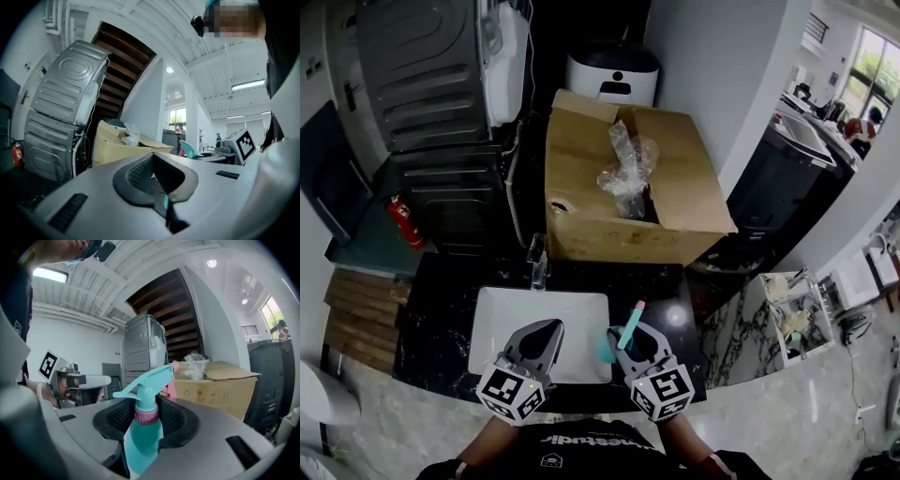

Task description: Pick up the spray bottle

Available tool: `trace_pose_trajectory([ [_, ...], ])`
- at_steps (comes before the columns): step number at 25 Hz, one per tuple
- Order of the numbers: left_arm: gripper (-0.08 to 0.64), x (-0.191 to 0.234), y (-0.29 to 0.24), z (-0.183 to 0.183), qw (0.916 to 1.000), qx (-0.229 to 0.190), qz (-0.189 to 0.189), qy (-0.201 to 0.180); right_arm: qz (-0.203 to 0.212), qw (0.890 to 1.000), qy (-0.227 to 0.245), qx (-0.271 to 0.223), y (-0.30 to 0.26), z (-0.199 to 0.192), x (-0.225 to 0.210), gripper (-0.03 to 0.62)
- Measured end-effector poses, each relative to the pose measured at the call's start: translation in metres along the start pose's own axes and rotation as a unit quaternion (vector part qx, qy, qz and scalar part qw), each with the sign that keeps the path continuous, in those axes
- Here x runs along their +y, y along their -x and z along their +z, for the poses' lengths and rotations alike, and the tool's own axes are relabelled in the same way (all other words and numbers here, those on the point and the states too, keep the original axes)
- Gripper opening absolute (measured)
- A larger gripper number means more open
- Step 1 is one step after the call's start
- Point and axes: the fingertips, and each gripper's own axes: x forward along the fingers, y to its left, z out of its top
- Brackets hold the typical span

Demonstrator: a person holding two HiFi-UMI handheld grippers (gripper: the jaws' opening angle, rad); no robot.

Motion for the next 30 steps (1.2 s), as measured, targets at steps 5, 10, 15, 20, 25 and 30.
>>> trace_pose_trajectory([
  [5,0.015,0.003,0.004,-0.002,1.0000,0.004,0.000,-0.006,0.025,1.000,0.006,0.001,-0.003,0.001,0.024,0.176],
  [10,0.015,0.002,0.003,-0.003,0.9999,0.007,-0.004,-0.011,0.032,0.999,0.008,0.006,-0.003,0.001,0.034,0.175],
  [15,0.014,0.004,0.001,-0.003,0.9999,0.008,-0.005,-0.009,0.038,0.999,0.000,0.011,-0.003,0.003,0.038,0.175],
  [20,0.014,0.000,0.000,-0.003,0.9999,0.008,-0.011,-0.009,0.034,0.999,-0.002,0.014,-0.001,0.004,0.037,0.175],
  [25,0.015,-0.002,-0.002,-0.003,0.9998,0.008,-0.014,-0.008,0.033,0.999,-0.003,0.024,0.001,0.001,0.038,0.176],
  [30,0.015,-0.001,-0.003,-0.004,0.9999,0.007,-0.013,-0.007,0.031,0.999,-0.005,0.027,0.002,0.000,0.036,0.176],
])
